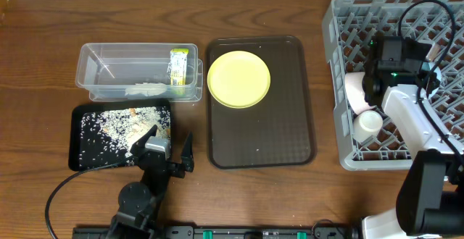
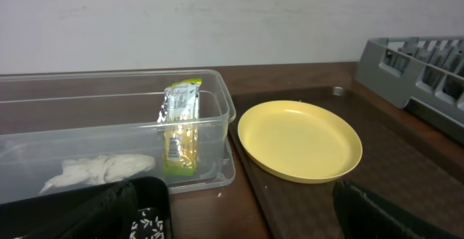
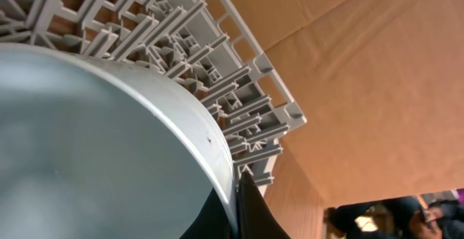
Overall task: Sort waste into correct bins and load items into the dishwasher rack
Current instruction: 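Carry the blue bowl into the dish rack and release it upright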
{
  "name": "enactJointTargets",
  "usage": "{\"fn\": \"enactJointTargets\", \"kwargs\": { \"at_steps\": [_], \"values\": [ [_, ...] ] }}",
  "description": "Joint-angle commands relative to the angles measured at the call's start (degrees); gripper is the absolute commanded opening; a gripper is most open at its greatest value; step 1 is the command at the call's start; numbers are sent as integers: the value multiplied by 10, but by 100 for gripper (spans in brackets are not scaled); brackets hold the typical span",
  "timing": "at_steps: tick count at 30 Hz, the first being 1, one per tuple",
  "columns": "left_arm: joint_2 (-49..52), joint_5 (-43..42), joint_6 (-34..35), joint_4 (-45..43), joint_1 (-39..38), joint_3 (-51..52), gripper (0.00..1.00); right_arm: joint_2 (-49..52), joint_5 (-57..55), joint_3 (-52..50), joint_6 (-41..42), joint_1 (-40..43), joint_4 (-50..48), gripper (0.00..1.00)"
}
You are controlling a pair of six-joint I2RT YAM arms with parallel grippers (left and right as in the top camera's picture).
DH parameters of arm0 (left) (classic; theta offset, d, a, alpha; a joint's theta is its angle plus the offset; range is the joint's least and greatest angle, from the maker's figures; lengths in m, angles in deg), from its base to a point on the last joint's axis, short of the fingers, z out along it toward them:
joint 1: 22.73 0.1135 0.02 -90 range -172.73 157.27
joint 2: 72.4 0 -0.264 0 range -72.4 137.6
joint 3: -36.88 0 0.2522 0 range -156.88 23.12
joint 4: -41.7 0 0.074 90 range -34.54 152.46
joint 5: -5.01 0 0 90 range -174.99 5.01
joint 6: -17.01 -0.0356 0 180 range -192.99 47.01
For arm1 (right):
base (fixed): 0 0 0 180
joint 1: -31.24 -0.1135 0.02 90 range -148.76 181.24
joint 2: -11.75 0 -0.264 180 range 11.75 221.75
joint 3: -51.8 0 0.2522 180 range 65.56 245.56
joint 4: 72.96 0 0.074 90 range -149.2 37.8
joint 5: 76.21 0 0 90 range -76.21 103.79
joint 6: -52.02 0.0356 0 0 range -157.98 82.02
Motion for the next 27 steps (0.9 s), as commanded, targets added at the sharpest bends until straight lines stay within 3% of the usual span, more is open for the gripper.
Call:
{"fn": "enactJointTargets", "kwargs": {
  "at_steps": [1, 7, 10, 12, 17, 27],
  "values": [
    [-4, 2, -5, 9, 3, 19, 88, 13, 10, 3, -25, -38, 0, 1],
    [-4, 3, -5, 9, 3, 19, 88, 13, 9, 3, -46, -95, 7, 2],
    [-4, 2, -5, 9, 3, 19, 88, 13, 7, 3, -46, -109, 14, 13],
    [-4, 2, -5, 9, 3, 19, 88, 13, -7, 3, -47, -114, 15, 1],
    [-4, 2, -5, 9, 3, 19, 88, 11, -73, 4, -56, -106, -3, 1],
    [-4, 3, -5, 9, 3, 19, 88, 11, -87, 4, -81, -30, -19, 1]
  ]
}}
